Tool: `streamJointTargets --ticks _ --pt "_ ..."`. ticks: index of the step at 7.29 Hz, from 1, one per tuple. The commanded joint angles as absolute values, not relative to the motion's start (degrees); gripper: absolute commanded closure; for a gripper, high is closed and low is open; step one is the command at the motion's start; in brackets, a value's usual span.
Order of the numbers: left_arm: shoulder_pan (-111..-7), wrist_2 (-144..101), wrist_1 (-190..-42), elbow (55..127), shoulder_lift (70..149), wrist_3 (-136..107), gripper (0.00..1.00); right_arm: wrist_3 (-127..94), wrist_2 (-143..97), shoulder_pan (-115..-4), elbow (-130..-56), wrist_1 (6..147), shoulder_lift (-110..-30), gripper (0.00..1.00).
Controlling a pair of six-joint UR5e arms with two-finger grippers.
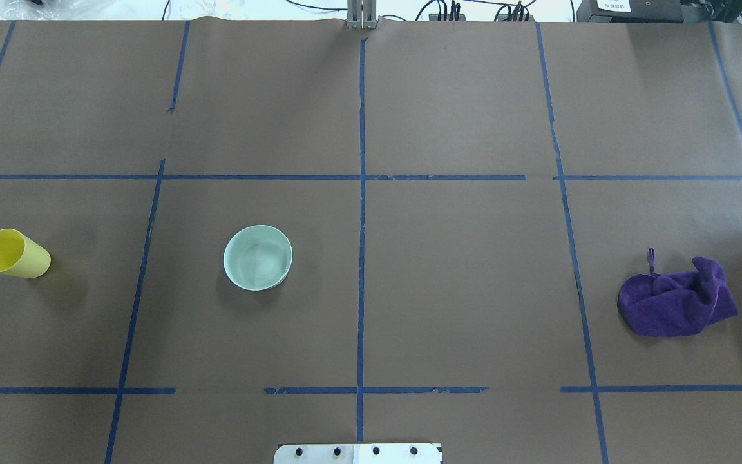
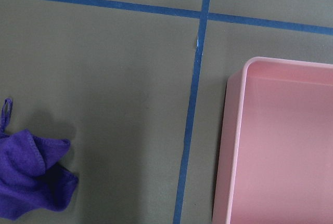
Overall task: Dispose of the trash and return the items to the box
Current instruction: 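Move the left gripper toward the yellow cup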
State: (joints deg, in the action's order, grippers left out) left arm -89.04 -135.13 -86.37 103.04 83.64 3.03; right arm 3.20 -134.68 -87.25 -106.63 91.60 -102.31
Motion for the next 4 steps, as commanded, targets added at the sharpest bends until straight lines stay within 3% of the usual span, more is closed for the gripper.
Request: streamJointTargets --ticks 1,2,4 --pt "-88.6 -135.5 -91.3 105.4 84.6 3.4 0.00 2.6 -135.1 -86.8 -107.9 88.9 -100.0 0.00" --pt "-88.0 -135.4 -98.9 105.2 85.2 2.9 0.00 2.5 -134.8 -86.6 -107.3 85.7 -96.9 0.00" --pt "-87.9 -135.3 -126.4 97.0 87.2 2.7 0.00 0.5 -136.2 -86.6 -107.6 81.8 -95.3 0.00"
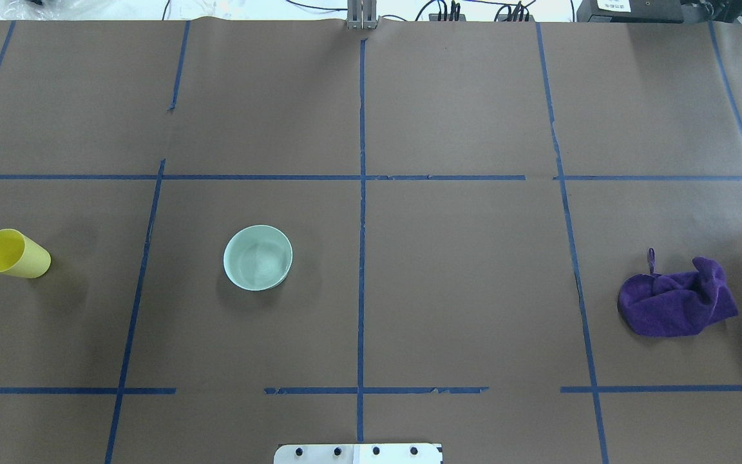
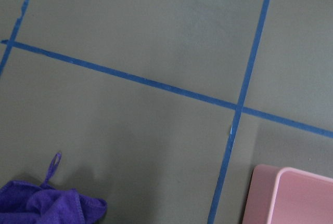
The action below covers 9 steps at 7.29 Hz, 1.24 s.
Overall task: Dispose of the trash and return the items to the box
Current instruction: 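Move the left gripper toward the yellow cup, then grasp the yellow cup with the left gripper and lift it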
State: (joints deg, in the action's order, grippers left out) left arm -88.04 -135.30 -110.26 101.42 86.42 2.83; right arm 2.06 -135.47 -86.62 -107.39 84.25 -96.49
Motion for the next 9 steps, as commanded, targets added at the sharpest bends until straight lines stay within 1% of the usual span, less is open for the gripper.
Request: streamJointTargets --ticks 1,2,3,4,6,8,9 --pt "-87.7 -135.8 -137.0 90.5 89.7 0.9 0.00 -1.0 -135.7 -86.6 -107.3 80.1 -95.3 0.00" --pt "-87.5 -135.6 -144.0 89.6 89.0 -7.1 0.00 -1.1 -135.6 -86.6 -106.8 78.3 -95.3 0.00" --pt "-86.6 -135.5 -146.1 90.1 89.4 -15.0 0.00 -1.2 -136.1 -86.6 -106.1 77.0 -95.3 0.00" --pt "-82.2 -134.7 -150.9 91.2 88.7 -16.9 0.00 -1.4 -136.1 -86.5 -106.1 76.3 -95.3 0.00" --pt "-73.3 -133.5 -151.5 92.5 88.2 -25.9 0.00 -1.4 -135.7 -86.0 -105.6 72.4 -95.8 0.00" --pt "-62.7 -115.8 -151.5 96.1 82.6 -38.1 0.00 -1.5 -135.7 -86.0 -105.5 72.4 -95.9 0.00" --pt "-61.5 -113.6 -151.5 96.4 79.7 -39.1 0.05 -1.5 -135.7 -86.0 -105.5 72.4 -96.0 0.00"
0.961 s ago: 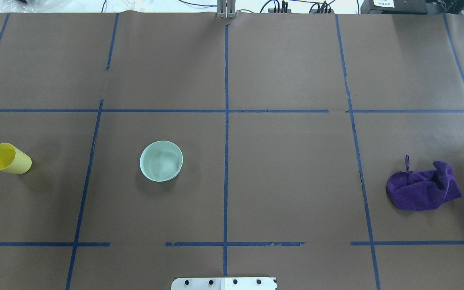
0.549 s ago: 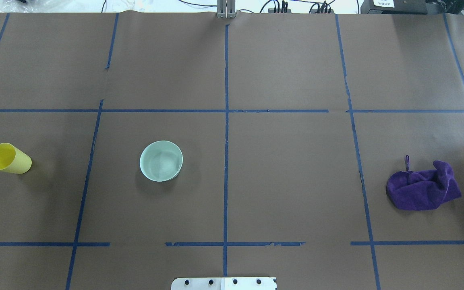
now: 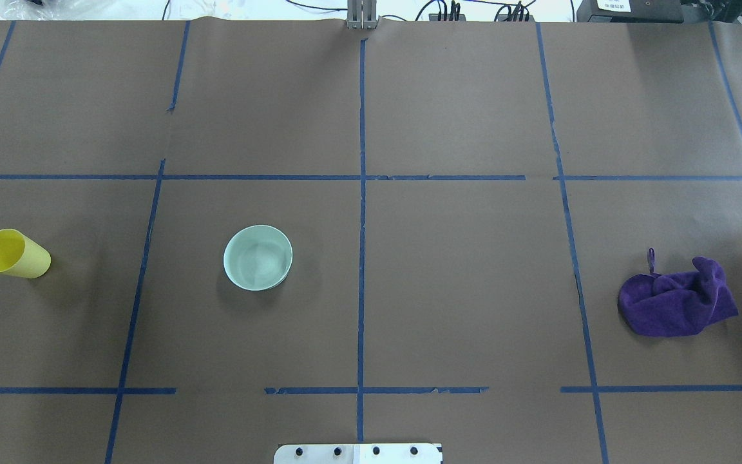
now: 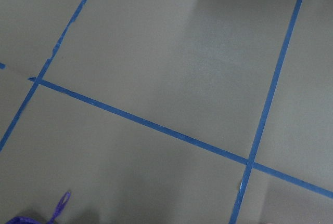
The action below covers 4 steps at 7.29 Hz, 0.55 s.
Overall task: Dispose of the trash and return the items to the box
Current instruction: 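Grasp the yellow cup with the left gripper and lift it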
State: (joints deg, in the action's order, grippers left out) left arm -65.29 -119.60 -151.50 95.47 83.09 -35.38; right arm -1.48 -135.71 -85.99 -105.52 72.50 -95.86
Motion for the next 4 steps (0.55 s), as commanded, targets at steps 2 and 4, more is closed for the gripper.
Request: streamJointTargets --ticks 2,4 --pt "-59.0 -113.3 -151.6 96.8 75.4 -47.7 0.41 -2.3 -136.0 -86.0 -105.5 72.4 -96.2 0.00" --pt "-55.5 -112.6 -152.0 96.8 75.1 -50.8 0.42 -2.3 -136.0 -86.0 -105.5 72.3 -96.5 0.00"
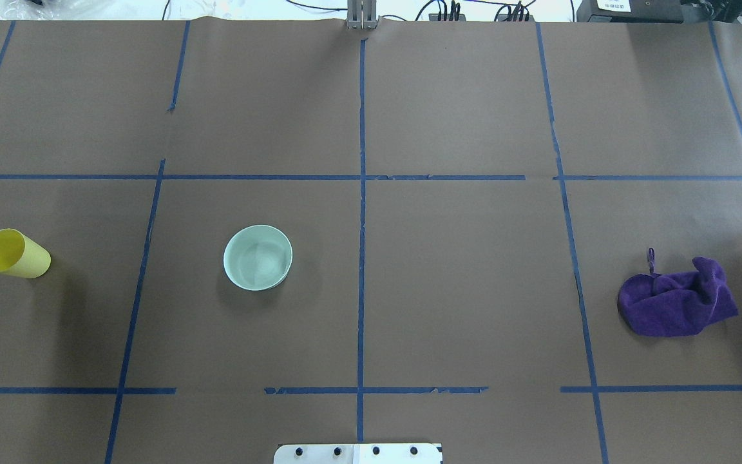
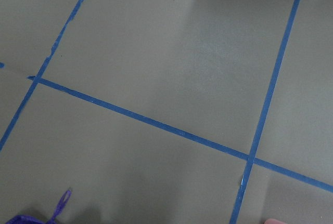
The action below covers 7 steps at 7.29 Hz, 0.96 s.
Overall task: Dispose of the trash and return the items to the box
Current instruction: 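Grasp the yellow cup with the left gripper and lift it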
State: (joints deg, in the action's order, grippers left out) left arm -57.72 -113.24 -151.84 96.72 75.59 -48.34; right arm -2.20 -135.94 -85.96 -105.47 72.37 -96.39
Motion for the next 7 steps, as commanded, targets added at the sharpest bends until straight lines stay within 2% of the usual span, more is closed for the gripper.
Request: streamJointTargets --ticks 1,2,3,4,5,7 --pt "-54.7 -111.7 -152.0 96.8 75.1 -51.2 0.42 -2.3 -136.0 -86.0 -105.5 72.3 -96.5 0.00" --pt "-53.9 -111.6 -152.1 96.8 75.1 -51.4 0.42 -2.3 -135.9 -86.0 -105.5 72.3 -96.5 0.00" --pt "-53.4 -111.6 -152.1 96.7 75.1 -51.4 0.57 -2.2 -135.8 -86.0 -105.5 72.3 -96.6 0.00" --pt "-52.7 -111.5 -152.1 96.6 75.1 -51.2 0.95 -2.2 -135.8 -86.0 -105.5 72.3 -96.8 0.00" --pt "-52.4 -111.4 -152.1 96.6 75.1 -51.2 1.00 -2.2 -135.7 -86.0 -105.5 72.3 -96.9 0.00" --pt "-52.4 -111.5 -152.1 97.0 75.1 -50.5 1.00 -2.2 -135.8 -86.0 -105.5 72.3 -96.9 0.00"
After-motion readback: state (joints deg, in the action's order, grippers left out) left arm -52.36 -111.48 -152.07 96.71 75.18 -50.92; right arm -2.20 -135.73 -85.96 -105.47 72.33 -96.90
